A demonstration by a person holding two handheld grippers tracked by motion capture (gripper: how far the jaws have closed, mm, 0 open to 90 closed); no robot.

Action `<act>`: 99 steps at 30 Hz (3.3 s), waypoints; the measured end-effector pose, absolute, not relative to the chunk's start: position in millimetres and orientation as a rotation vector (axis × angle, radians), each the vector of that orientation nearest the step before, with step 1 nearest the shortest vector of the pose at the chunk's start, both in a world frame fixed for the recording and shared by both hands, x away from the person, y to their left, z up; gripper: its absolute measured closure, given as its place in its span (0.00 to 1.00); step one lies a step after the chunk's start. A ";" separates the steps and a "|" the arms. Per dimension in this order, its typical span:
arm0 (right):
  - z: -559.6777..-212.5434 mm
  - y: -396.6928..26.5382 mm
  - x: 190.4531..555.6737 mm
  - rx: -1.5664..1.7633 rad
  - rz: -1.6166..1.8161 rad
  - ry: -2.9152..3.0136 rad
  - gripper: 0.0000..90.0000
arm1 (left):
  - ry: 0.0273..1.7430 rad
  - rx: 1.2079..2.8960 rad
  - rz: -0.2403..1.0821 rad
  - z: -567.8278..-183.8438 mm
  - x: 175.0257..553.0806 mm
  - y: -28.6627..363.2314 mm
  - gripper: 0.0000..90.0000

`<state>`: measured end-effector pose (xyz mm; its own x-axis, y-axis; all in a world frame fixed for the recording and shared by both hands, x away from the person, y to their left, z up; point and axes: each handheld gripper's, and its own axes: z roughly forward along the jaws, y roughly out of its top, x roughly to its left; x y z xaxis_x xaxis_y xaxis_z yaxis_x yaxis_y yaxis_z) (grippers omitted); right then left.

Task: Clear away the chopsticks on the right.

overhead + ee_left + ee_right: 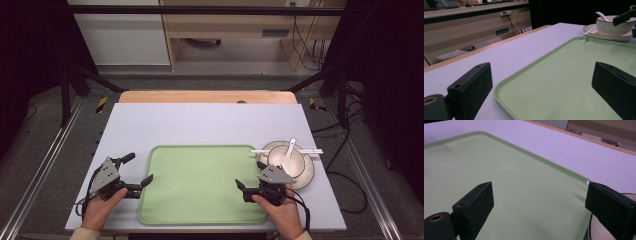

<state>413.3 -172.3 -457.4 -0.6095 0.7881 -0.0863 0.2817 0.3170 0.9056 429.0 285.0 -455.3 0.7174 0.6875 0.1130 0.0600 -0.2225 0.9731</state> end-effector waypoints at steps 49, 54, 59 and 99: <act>-417.1 -366.9 544.7 1.363 0.537 2.201 0.99 | 0.594 1.751 0.638 -457.5 428.9 280.7 0.03; -427.9 -371.2 548.3 1.373 0.489 2.229 0.98 | 0.595 1.751 0.633 -458.3 429.2 280.3 0.03; -431.3 -373.1 542.8 1.371 0.487 2.251 0.98 | 0.592 1.756 0.632 -458.3 429.0 279.8 0.03; -427.4 -351.7 493.3 1.108 0.631 2.440 0.89 | 0.570 1.784 0.622 -460.0 429.0 276.2 0.04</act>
<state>493.3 -351.7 -427.4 -0.6137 0.7735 -0.1583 0.5997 0.5871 0.5438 429.0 276.2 -460.0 0.7454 0.6535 0.1312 0.0731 -0.2758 0.9584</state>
